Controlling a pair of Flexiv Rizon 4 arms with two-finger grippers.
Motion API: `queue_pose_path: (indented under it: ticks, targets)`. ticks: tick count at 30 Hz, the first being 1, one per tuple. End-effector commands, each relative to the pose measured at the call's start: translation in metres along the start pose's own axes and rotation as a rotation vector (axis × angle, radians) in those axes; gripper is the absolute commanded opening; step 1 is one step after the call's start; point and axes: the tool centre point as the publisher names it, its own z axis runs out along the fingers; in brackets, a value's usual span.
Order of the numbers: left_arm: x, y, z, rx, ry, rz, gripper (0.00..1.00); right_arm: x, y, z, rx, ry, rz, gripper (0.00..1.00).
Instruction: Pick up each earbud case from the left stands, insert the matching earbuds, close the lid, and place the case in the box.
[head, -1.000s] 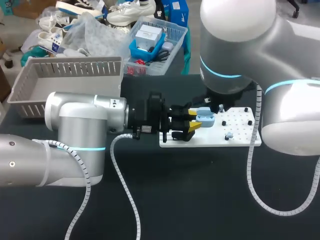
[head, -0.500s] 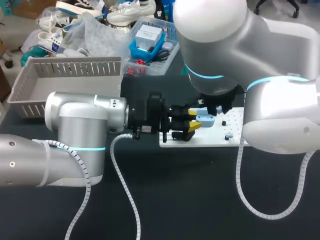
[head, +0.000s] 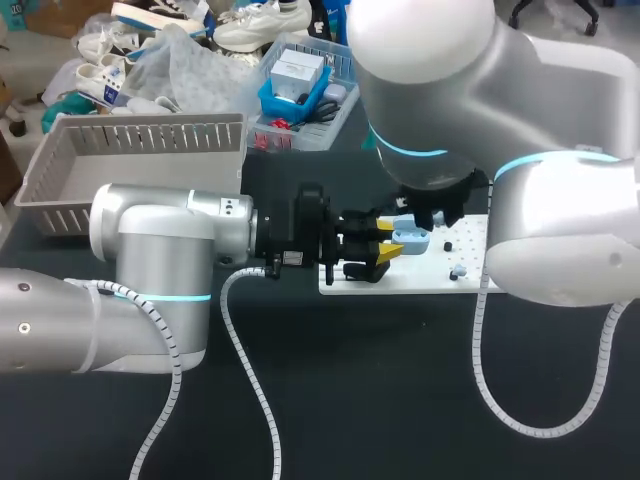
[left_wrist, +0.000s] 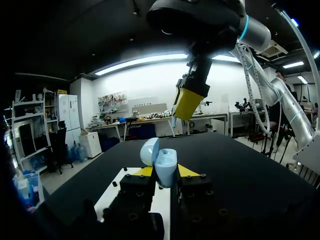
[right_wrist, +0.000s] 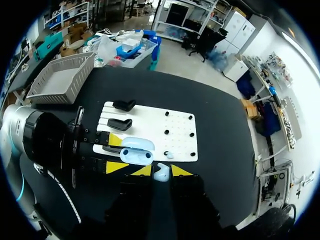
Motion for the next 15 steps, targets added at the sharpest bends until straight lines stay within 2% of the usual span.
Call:
queue_pose_path:
  ticks: [1,6,15]
  targets:
    - [0.000,0.000,0.000,0.000,0.000,0.000,0.00,-0.006,0.002,-0.004,0.006,0.010,0.095,0.00]
    - [0.000,0.000,0.000,0.000,0.000,0.000,0.00,-0.010,0.005,-0.005,0.018,0.034,0.197,0.00]
    - [0.000,0.000,0.000,0.000,0.000,0.000,0.00,-0.010,0.013,0.001,0.032,0.084,0.249,0.00]
